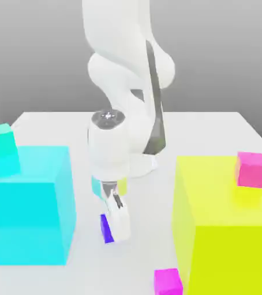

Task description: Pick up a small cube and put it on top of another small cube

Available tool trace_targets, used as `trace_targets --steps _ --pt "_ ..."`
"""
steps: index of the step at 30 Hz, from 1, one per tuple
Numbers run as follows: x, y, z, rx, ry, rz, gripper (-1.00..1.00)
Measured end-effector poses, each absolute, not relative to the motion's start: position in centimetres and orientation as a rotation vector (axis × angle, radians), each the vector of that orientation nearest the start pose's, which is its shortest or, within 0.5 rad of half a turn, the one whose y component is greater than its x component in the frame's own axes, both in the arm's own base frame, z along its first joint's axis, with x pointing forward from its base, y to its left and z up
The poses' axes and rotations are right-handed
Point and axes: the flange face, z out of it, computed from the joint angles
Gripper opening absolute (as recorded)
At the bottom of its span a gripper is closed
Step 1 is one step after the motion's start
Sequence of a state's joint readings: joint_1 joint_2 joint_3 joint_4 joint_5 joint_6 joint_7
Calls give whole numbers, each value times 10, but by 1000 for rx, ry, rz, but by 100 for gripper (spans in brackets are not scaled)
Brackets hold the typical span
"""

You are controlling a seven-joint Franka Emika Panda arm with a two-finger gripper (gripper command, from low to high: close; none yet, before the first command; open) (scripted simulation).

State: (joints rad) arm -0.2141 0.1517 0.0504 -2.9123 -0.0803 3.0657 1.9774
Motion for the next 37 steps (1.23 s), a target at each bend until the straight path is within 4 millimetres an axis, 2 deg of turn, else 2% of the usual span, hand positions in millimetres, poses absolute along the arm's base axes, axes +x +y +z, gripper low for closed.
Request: trace_targets --steps 5,7,9,12,14,17,21,24,29,31,33,34,37 --pt "325 -46 188 -1614 2693 -4 -100" --pt "344 -56 213 -1629 2633 -70 -100" --pt "366 -64 248 -1653 2562 -146 -100" --pt "389 -84 307 -1671 2490 -250 -100" --pt "397 -99 345 -1671 2468 -309 -100" --pt "396 -130 388 -1633 2506 -334 -100" --pt "381 -171 442 -1566 2579 -342 -100" --pt "360 -211 458 -1456 2695 -258 -100" --pt "311 -278 468 -1204 2890 -35 -100" --pt "303 -286 453 -1172 2909 -9 -100" --pt "301 -288 425 -1163 2914 -2 -100" --pt "301 -288 415 -1162 2914 -1 100" --pt "301 -288 415 -1162 2914 -1 100"
